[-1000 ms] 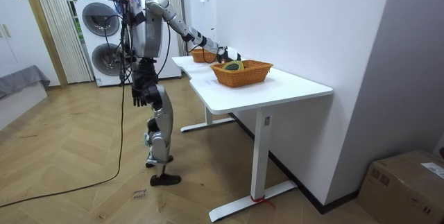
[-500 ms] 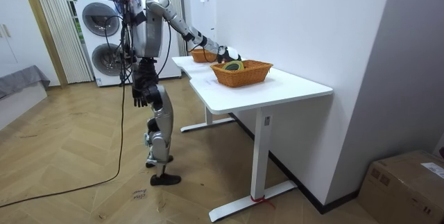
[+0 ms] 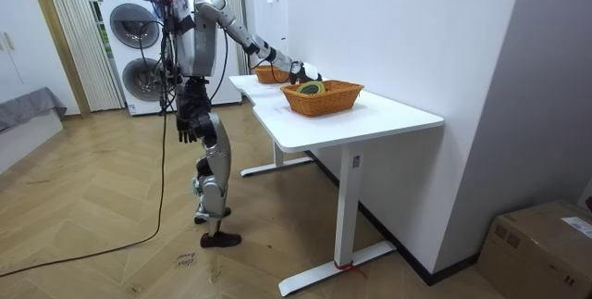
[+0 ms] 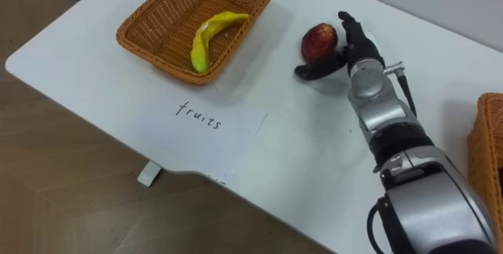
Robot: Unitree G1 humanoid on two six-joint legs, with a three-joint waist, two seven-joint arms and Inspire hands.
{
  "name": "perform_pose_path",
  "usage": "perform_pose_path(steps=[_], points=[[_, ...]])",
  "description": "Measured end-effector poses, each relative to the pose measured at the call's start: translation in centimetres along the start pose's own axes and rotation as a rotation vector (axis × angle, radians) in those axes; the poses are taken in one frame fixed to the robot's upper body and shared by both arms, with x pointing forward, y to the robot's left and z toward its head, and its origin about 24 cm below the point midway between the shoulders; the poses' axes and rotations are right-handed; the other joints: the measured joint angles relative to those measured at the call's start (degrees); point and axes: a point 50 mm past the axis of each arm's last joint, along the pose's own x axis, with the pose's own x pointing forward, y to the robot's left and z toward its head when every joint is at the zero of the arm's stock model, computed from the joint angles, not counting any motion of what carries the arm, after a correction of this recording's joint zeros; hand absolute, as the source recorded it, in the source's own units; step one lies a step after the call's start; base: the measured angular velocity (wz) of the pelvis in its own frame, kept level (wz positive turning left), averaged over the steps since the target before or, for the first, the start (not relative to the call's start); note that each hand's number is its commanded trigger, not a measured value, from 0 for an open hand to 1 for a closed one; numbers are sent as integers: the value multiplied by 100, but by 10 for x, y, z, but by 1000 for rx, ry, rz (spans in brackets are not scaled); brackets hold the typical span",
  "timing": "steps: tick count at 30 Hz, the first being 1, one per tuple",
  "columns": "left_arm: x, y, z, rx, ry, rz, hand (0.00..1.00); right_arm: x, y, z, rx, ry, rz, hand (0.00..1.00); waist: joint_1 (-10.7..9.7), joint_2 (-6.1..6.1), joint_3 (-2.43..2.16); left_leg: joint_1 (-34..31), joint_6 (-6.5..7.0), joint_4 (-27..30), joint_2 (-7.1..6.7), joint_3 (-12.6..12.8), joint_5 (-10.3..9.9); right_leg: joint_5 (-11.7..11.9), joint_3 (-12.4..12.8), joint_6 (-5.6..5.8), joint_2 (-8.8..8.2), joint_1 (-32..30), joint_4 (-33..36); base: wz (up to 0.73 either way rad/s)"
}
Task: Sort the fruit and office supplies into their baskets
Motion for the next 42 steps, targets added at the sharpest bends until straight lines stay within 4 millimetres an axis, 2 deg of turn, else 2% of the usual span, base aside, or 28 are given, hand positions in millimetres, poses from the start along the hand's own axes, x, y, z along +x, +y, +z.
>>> perform_pose_path(steps=[9, 16, 42], points=[[0, 0, 2, -1, -12, 0, 0, 1, -2, -2, 0, 15, -11, 0, 73, -22, 10, 12, 0, -2, 5, 17, 0, 1, -6, -1, -1, 3, 1, 0], [0, 1, 2, -1, -19, 1, 0, 1, -3, -2, 2, 9, -14, 0, 111, -61, 51, 1, -2, -4, 7, 19, 1, 7, -149, -12, -18, 6, 2, 0], [0, 0, 2, 0, -20, -37, 0, 1, -5, -2, 2, 2, -18, 0, 145, -54, 56, -6, -2, -1, 8, 13, 1, 7, -159, -12, -18, -1, 0, 0]])
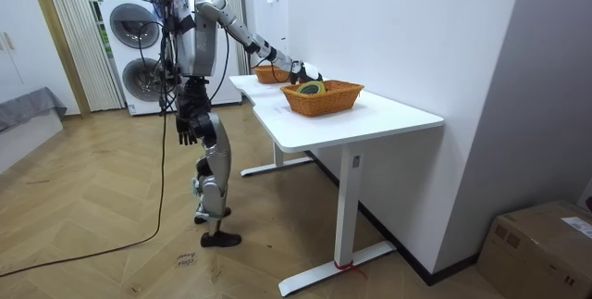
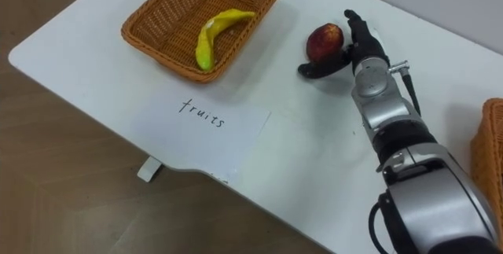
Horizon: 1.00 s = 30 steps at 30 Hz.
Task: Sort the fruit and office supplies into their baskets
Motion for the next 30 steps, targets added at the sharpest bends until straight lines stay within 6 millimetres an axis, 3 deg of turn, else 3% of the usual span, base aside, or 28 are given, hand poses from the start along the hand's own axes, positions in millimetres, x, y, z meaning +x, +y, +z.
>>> perform_pose_path(steps=[15, 16, 17, 18, 23, 30], points=[[0, 5, -1, 27, 0, -34, 0, 0, 1, 1, -29, -21, 9, 0, 9, 82, -7, -19, -2, 11, 0, 1, 1, 0, 0, -1, 3, -5, 1, 0], [0, 4, -1, 27, 0, -36, 0, 0, 1, 1, -28, -22, 9, 13, 9, 83, -8, -22, -2, 12, 0, 0, 1, 0, -1, -1, 4, -5, 1, 0], [0, 4, -1, 27, 0, -36, 0, 0, 1, 1, -27, -22, 10, 67, 9, 83, -7, -22, -2, 12, 0, 0, 1, 0, -1, -1, 4, -5, 1, 0], [0, 4, -2, 27, 1, -38, 0, 0, 1, 1, -27, -22, 10, 100, 9, 84, -7, -24, -2, 12, -1, 0, 1, 0, -1, -1, 3, -5, 1, 0], [1, 5, -2, 27, 1, -38, 0, 0, 1, 1, -46, -28, 12, 100, 31, 85, -7, -39, -3, 9, -1, -12, 1, 0, -1, -1, 5, -12, 1, 0], [1, 7, -2, 46, -2, -28, 0, 2, -22, -2, -149, -27, -59, 100, 217, 82, -7, -104, -13, 19, -1, -32, 9, 6, -14, -10, 11, -82, 3, 0]])
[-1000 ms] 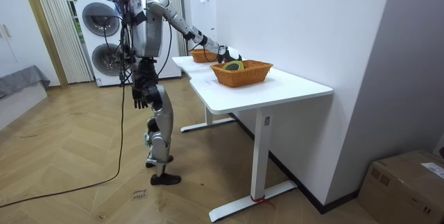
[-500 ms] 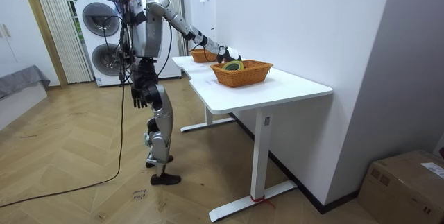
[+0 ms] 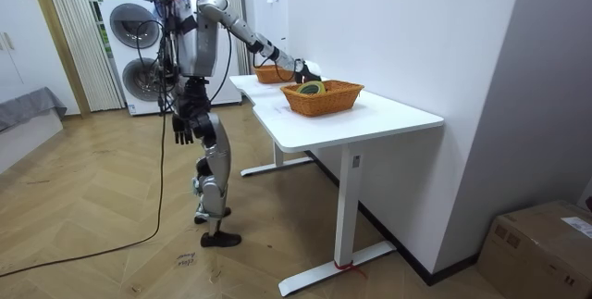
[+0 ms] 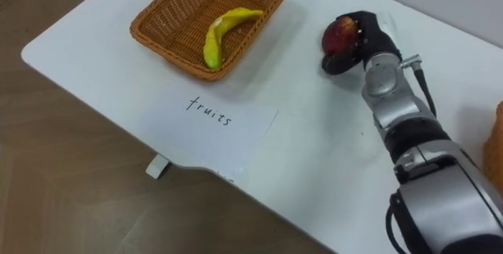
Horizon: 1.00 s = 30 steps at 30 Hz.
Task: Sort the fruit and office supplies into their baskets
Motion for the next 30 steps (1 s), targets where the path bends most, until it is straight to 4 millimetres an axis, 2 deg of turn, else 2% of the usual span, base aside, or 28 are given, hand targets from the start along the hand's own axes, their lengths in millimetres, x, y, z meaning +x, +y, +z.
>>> perform_pose_path(steps=[5, 12, 21, 26, 30], points=[[0, -1, 1, 16, -13, -6, 0, 0, -1, -2, -6, 5, -10, 100, 8, -18, 10, 3, 1, 2, -3, -30, 1, -1, -44, 1, -17, 16, 1, 3], [0, -2, 2, 11, -21, -11, 0, -1, 4, 1, 8, -11, 7, 100, 7, -74, 67, -37, -1, 45, -6, -37, -2, -1, -56, 1, -20, 17, 9, 0], [0, -2, 4, -5, -29, -20, 0, -1, 5, 2, 9, -19, 18, 100, 2, -71, 67, -105, -2, 79, -5, -47, -8, 3, -104, -5, -17, 0, 10, 0], [0, -1, 3, -10, -29, -7, 0, 0, 5, 9, 13, -47, 33, 100, -88, -66, 58, -99, -2, 92, -6, -62, -6, 3, -105, -5, -12, -5, 7, 1], [0, 0, 3, -14, -31, -3, 0, 0, 5, 16, 39, -70, 66, 100, -226, -32, 27, -68, -3, 106, -15, -113, -3, 3, -112, -5, -11, 30, 2, 5]])
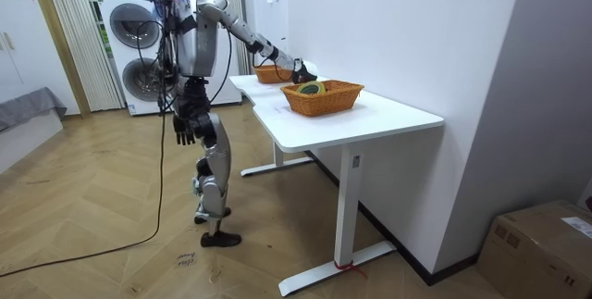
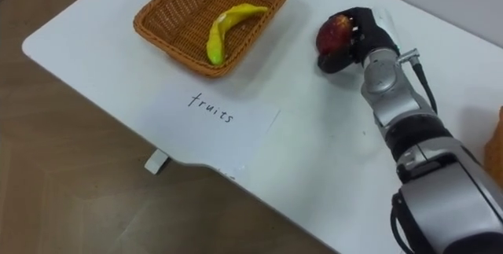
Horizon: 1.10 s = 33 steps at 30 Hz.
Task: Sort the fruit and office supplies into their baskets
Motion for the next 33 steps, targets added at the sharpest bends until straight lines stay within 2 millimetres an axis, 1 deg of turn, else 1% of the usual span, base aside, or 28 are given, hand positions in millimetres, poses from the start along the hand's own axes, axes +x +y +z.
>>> perform_pose_path(steps=[2, 4, 5, 6, 7, 8, 9, 10, 13, 14, 15, 18, 19, 22, 25, 27, 28, 30, 31, 33], points=[[0, 0, 0, -2, 2, 0, 0, 0, 1, 9, 7, -33, 10, 100, -56, 13, -12, 1, 0, 1, 1, 3, 1, 0, 1, 0, 0, 0, -5, 2], [0, 0, -1, -3, 6, 3, 0, 0, 3, 22, 14, -84, 23, 100, -165, 67, -44, 56, 1, 10, -6, -17, 1, 0, -20, 1, -1, 84, -20, 8], [0, 0, -1, -3, 6, 4, 0, 0, 3, 23, 16, -91, 25, 100, -185, 84, -54, 102, 1, 7, -6, -18, 1, 0, -19, 1, -3, 128, -21, 11], [0, 0, -2, -6, 7, 6, 0, -1, 4, 27, 18, -108, 29, 100, -204, 109, -79, 170, 1, -7, -4, -16, 0, -1, -20, 3, -10, 192, -22, 6], [0, 1, -2, -15, 6, 10, 0, -1, 4, 33, 26, -133, 35, 100, -227, 129, -91, 226, 1, -31, 0, -15, 0, -4, -34, 7, -16, 247, -26, 3], [0, 1, -2, -19, 6, 13, 0, -2, 4, 36, 30, -147, 40, 100, -236, 136, -96, 247, 1, -37, 3, -11, 0, -4, -39, 7, -17, 267, -25, -3], [0, 2, -2, -23, 7, 23, 0, -3, 5, 43, 38, -176, 49, 100, -248, 138, -124, 262, 1, -51, 10, 13, 0, -4, -22, 8, -11, 272, -25, -5], [0, 2, -3, -23, 8, 27, 0, -3, 5, 48, 39, -196, 51, 100, -264, 142, -132, 265, 1, -52, 12, 24, 0, -5, -16, 8, -9, 273, -25, -7], [-5, 1, -14, -23, 17, 39, 0, -11, 5, 79, 46, -330, 55, 100, -390, 188, -186, 314, 2, -53, 7, 66, 0, -5, 1, 8, -2, 348, -26, -3], [-5, 1, -15, -28, 22, 40, 0, -12, 5, 82, 48, -343, 55, 100, -404, 189, -204, 336, 2, -60, 7, 66, 0, -5, 1, 8, -3, 369, -25, 0], [-6, 1, -19, -29, 30, 41, 0, -14, 5, 89, 51, -370, 56, 100, -408, 189, -210, 401, 2, -84, 7, 64, 0, -7, -1, 11, -2, 438, -25, 3], [-7, -1, -24, -29, 44, 37, 0, -16, 6, 94, 50, -393, 62, 100, -368, 180, -229, 586, 1, -122, 3, 46, 2, -16, 24, 25, -1, 617, -26, 4], [-8, -1, -26, -29, 49, 38, 0, -16, 7, 94, 39, -392, 69, 100, -368, 151, -256, 600, 0, -117, -13, -8, 5, -30, 18, 44, -9, 654, -30, 12], [-10, -1, -31, -30, 60, 49, 0, -16, 10, 95, 18, -391, 83, 100, -329, 70, -308, 611, -10, -119, -28, -35, 30, -33, -6, 43, -6, 702, -104, 9], [-11, -1, -33, -35, 69, 56, 0, -17, 15, 96, 12, -385, 95, 100, -299, 21, -304, 624, -13, -120, -72, -62, 47, -35, -17, 39, -15, 716, -102, 5], [-11, 1, -33, -45, 69, 66, 0, -17, 17, 96, -2, -386, 100, 100, -216, -67, -258, 610, -18, -116, -72, -64, 52, -39, -16, 32, -32, 703, -105, 0], [-10, 1, -32, -45, 68, 66, 0, -17, 18, 96, -4, -386, 102, 100, -192, -91, -247, 605, -19, -116, -73, -64, 52, -39, -16, 32, -33, 698, -107, 0], [-10, 1, -32, -45, 66, 64, 0, -18, 21, 96, -12, -387, 115, 100, -98, -160, -204, 587, -18, -115, -79, -70, 52, -40, -23, 32, -24, 686, -108, 0], [-10, 1, -31, -45, 65, 62, 0, -18, 22, 96, -16, -386, 118, 100, -69, -178, -199, 584, -17, -117, -82, -73, 51, -40, -26, 32, -14, 682, -109, 3], [-9, 1, -29, -46, 59, 55, 0, -18, 24, 97, -15, -387, 122, 100, 13, -224, -172, 566, -12, -118, -92, -130, 48, -44, -71, 38, -13, 674, -122, 13]])
